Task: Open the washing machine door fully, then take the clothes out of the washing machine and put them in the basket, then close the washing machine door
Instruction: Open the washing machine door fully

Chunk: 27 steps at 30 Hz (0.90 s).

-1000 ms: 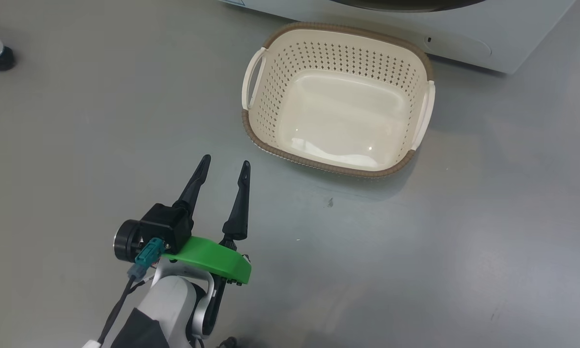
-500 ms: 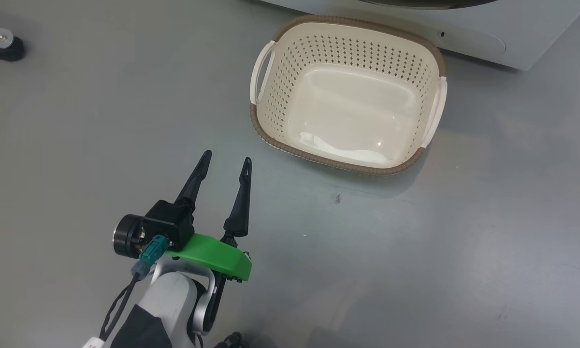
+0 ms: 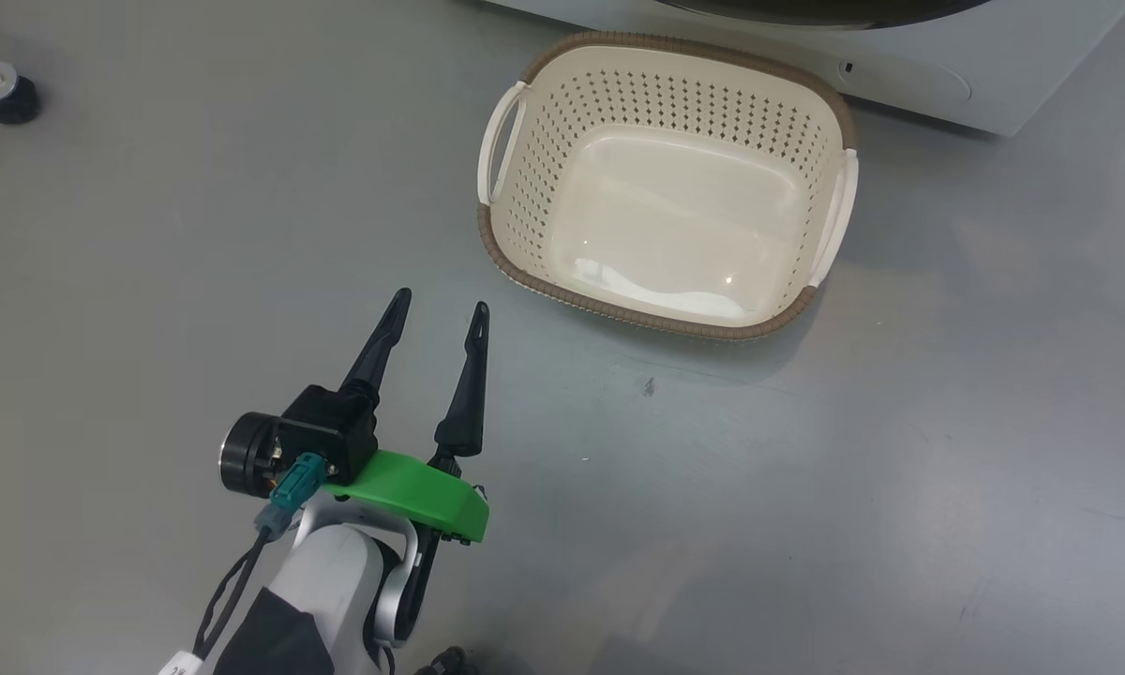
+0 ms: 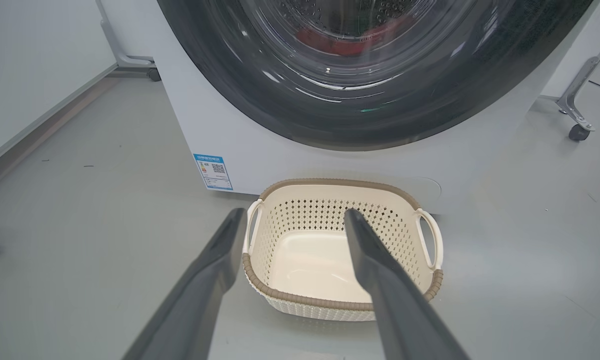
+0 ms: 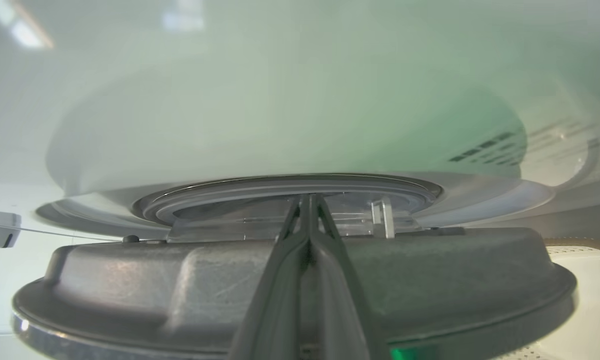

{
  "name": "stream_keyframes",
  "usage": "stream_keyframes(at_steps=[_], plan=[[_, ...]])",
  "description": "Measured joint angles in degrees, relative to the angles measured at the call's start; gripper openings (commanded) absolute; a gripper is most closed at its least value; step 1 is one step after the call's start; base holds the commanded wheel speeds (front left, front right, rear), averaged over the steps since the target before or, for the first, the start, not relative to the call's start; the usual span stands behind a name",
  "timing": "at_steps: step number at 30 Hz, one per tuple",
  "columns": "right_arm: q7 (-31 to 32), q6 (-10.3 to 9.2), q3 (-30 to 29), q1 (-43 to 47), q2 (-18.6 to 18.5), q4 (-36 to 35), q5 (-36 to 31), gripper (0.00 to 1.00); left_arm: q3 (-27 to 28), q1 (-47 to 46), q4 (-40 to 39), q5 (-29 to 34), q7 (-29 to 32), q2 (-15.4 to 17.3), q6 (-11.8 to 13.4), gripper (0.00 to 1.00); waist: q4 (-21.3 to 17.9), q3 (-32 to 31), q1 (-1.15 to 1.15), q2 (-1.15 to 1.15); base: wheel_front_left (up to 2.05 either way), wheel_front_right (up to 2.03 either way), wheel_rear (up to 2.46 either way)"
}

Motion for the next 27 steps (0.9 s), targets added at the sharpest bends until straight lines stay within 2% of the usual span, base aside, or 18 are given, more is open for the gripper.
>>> stream_keyframes(at_steps=[13,21,27], plan=[[2.7,0.00,-0.9,0.6,0.3,4.0,2.6,0.00,0.0,-0.1,0.6,0.6,0.0,0.0,0.0,1.00,-0.2,-1.4,0.00,0.00,0.00,0.00,0.00],[4.6,0.11,-0.3,2.7,2.5,5.4,3.5,0.00,0.2,-0.1,1.0,1.6,0.0,0.0,0.0,1.00,-1.0,-3.1,0.00,0.00,0.00,0.00,0.00],[4.8,1.12,-0.2,5.3,3.1,7.0,3.9,0.00,0.2,-0.1,1.3,1.9,0.0,0.0,0.0,1.00,-1.5,-4.6,0.00,0.00,0.00,0.00,0.00]])
